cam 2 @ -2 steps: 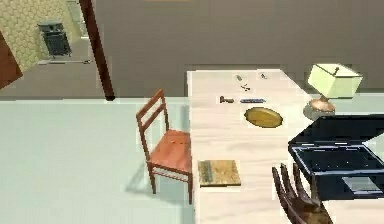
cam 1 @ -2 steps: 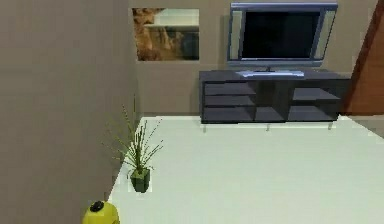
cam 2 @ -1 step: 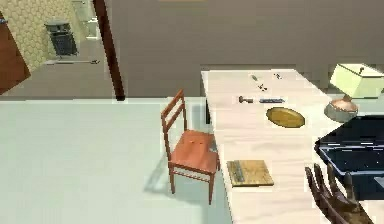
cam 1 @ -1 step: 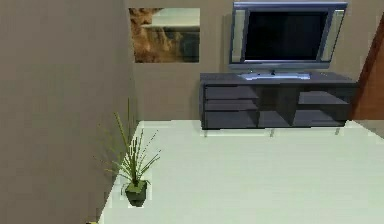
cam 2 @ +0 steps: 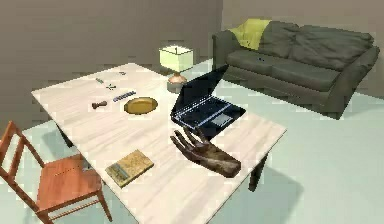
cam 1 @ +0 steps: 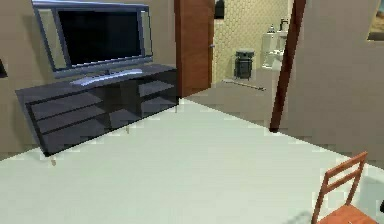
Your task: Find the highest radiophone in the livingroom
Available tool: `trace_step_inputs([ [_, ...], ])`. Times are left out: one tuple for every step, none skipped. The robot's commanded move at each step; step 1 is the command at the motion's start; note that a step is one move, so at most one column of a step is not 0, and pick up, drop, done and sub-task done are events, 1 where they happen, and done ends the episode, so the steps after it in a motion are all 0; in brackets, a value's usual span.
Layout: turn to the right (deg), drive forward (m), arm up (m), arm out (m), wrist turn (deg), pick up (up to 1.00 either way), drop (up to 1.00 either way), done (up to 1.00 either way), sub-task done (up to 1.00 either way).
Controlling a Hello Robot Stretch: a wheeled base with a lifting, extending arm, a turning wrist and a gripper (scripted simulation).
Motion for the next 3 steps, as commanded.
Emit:
trace_step_inputs([
  [18.0,0.0,0.0,0.0,0.0,0.0,0.0,0.0,0.0],
  [3.0,0.0,0.0,0.0,0.0,0.0,0.0,0.0,0.0],
  [0.0,0.45,0.0,0.0,0.0,0.0,0.0,0.0,0.0],
])
